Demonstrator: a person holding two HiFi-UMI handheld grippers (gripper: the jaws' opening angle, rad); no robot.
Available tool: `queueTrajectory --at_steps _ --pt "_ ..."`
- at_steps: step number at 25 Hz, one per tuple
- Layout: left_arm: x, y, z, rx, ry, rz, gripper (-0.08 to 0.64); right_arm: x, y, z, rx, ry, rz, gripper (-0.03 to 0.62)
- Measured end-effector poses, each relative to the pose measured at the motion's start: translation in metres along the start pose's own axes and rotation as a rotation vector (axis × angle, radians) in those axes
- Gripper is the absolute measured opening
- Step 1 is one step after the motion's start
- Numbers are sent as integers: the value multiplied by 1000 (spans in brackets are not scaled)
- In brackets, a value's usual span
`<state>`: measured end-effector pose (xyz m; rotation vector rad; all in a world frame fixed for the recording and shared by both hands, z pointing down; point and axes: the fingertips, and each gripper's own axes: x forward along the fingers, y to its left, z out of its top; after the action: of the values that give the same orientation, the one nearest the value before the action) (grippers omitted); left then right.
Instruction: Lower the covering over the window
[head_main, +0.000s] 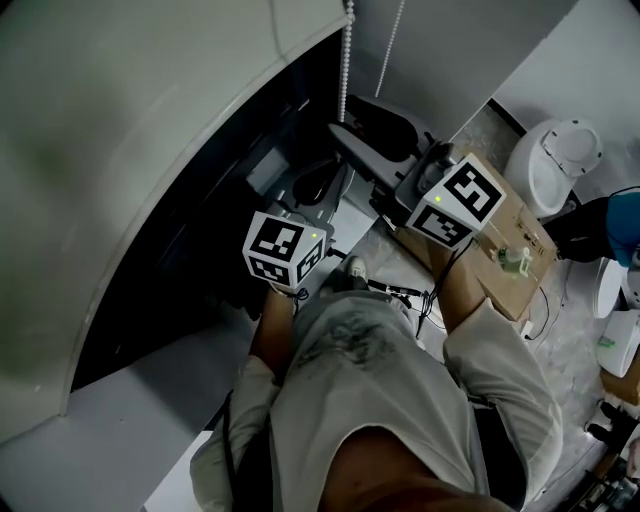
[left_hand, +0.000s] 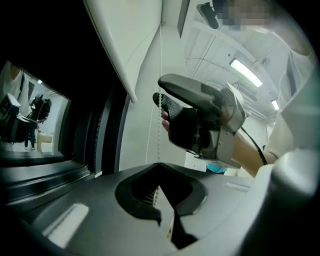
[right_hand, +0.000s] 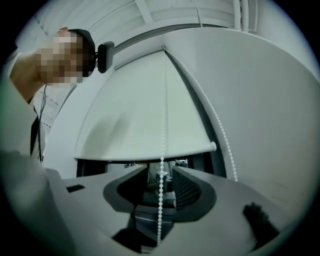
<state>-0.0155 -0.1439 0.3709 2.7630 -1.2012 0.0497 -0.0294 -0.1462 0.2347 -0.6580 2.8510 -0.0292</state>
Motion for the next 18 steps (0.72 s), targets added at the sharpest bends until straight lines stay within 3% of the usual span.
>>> queueTrajectory --at_steps 2,4,12,18 --pt "-1 -2 0 1 -1 -5 10 6 0 1 -15 8 1 140" --pt "-1 -4 0 0 -3 -9 9 7 -2 1 -14 6 -13 31" --pt "2 -3 -1 -9 -9 -16 11 5 -4 0 -13 -3 -23 27" --pt "4 -2 -28 -19 51 -10 9 7 -2 -28 -12 62 -33 26"
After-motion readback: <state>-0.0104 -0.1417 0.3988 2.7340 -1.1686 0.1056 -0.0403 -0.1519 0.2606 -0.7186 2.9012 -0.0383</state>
